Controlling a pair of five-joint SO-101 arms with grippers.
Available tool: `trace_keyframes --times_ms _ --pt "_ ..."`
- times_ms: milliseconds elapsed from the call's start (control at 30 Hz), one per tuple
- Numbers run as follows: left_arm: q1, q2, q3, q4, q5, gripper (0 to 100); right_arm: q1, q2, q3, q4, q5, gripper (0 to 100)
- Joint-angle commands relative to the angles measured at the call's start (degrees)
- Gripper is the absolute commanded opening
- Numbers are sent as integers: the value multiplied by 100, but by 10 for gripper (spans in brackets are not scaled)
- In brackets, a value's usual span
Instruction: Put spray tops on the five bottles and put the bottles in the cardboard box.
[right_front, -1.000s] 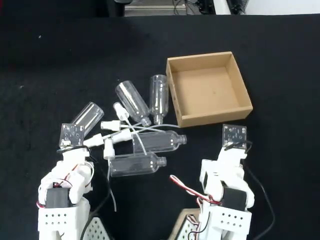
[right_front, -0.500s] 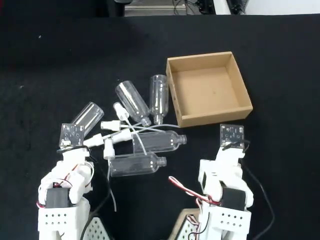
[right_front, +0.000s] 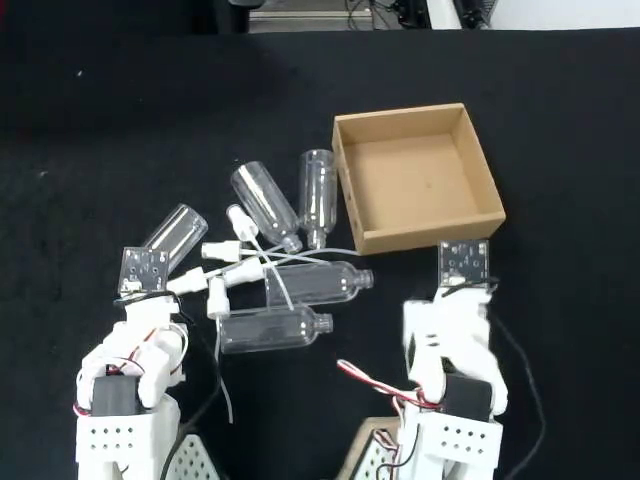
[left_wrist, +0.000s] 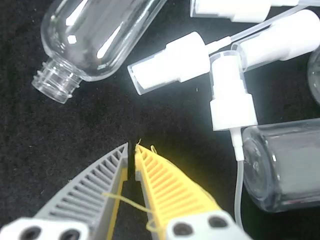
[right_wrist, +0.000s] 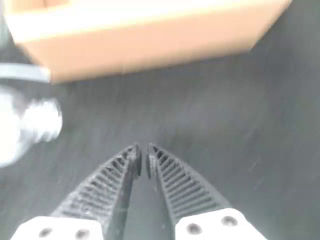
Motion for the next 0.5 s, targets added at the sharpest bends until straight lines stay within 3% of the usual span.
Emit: trace_keyframes --times_ms 0,333,467 --pt "66 -70 48 79 0 30 299 -532 -593 -1152 976 12" --pt "66 -70 48 79 0 30 325 -497 -3196 -1310 1855 13" --pt "66 -70 48 79 0 30 70 -365 -4321 -1301 1881 90"
